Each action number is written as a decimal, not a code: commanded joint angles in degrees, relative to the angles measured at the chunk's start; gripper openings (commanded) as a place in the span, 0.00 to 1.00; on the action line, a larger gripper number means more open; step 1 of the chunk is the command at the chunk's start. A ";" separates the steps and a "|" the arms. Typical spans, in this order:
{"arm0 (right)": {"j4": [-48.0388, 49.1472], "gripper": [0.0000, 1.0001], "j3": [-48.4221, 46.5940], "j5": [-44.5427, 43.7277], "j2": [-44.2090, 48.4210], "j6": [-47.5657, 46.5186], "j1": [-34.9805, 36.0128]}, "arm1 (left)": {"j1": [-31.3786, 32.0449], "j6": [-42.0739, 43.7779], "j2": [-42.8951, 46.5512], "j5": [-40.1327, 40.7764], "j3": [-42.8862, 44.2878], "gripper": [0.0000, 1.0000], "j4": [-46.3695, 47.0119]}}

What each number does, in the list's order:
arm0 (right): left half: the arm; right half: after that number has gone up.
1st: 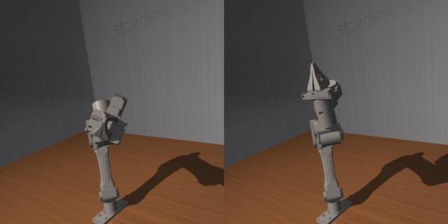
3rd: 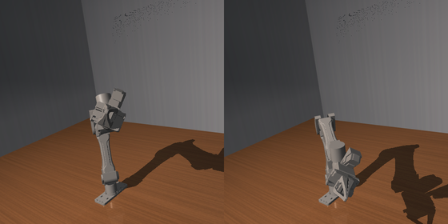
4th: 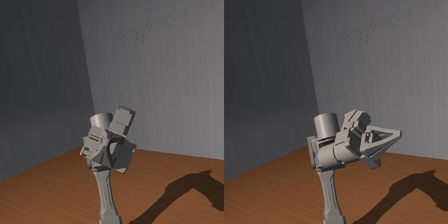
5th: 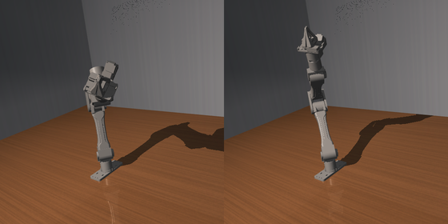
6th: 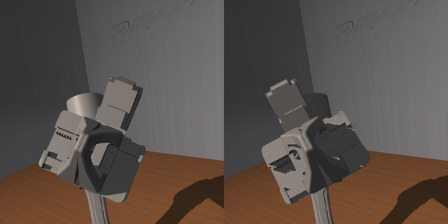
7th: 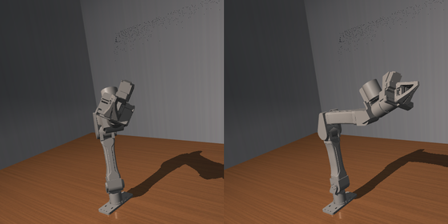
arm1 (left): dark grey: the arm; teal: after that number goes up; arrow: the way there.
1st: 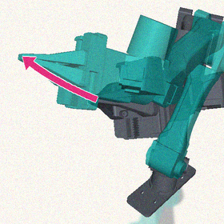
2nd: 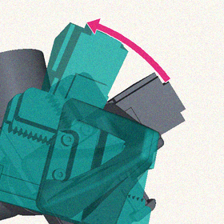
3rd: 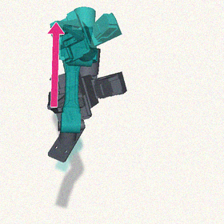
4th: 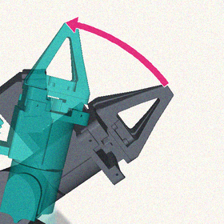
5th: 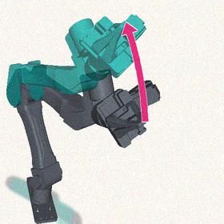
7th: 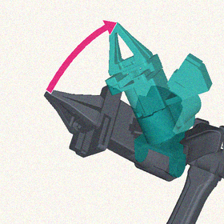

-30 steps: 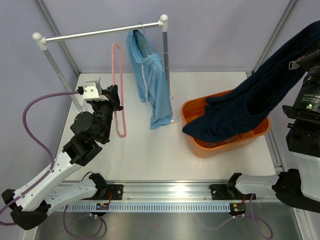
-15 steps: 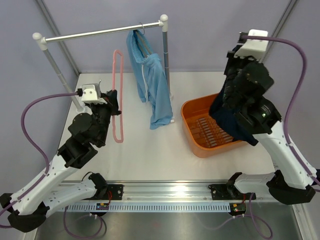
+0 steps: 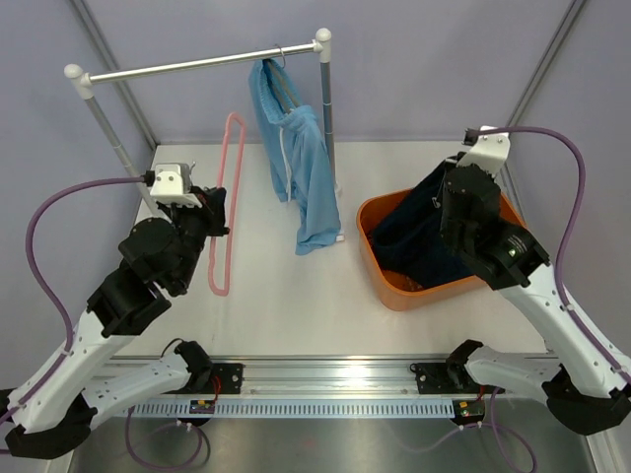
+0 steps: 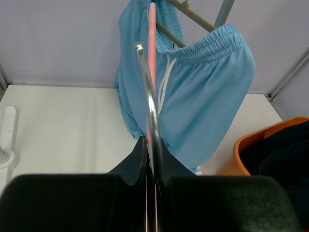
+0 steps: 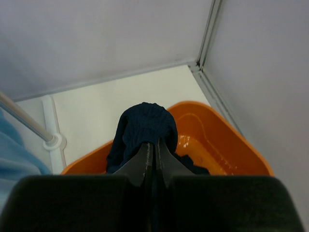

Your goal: Remove the shorts from the hanger

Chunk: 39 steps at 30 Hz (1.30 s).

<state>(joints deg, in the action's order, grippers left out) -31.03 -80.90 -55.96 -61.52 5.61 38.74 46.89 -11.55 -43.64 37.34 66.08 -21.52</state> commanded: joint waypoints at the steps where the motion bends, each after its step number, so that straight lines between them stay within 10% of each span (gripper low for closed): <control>1: -7.01 0.10 4.78 1.63 4.99 14.33 -0.42 | -0.14 -2.33 -1.18 -5.50 5.88 0.00 -7.56; 7: -12.21 0.62 10.33 7.87 7.90 21.55 -0.42 | -0.22 -3.04 -7.60 -10.89 13.27 0.00 -19.34; 11: -13.36 0.77 10.68 10.34 8.60 22.17 -0.42 | -3.55 -2.34 -11.55 -13.25 16.96 0.00 -23.56; 27: -6.07 0.83 15.25 21.42 15.11 19.18 -0.42 | -28.78 2.76 -20.87 -52.08 24.79 0.00 -21.11; 39: -0.09 0.83 17.62 26.08 15.46 16.11 -0.42 | -36.96 -2.25 -30.70 -55.38 35.95 0.00 -16.63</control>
<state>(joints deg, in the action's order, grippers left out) -35.29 -63.24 -31.79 -46.13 23.31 38.57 10.17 -12.08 -72.88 -17.06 96.49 -43.51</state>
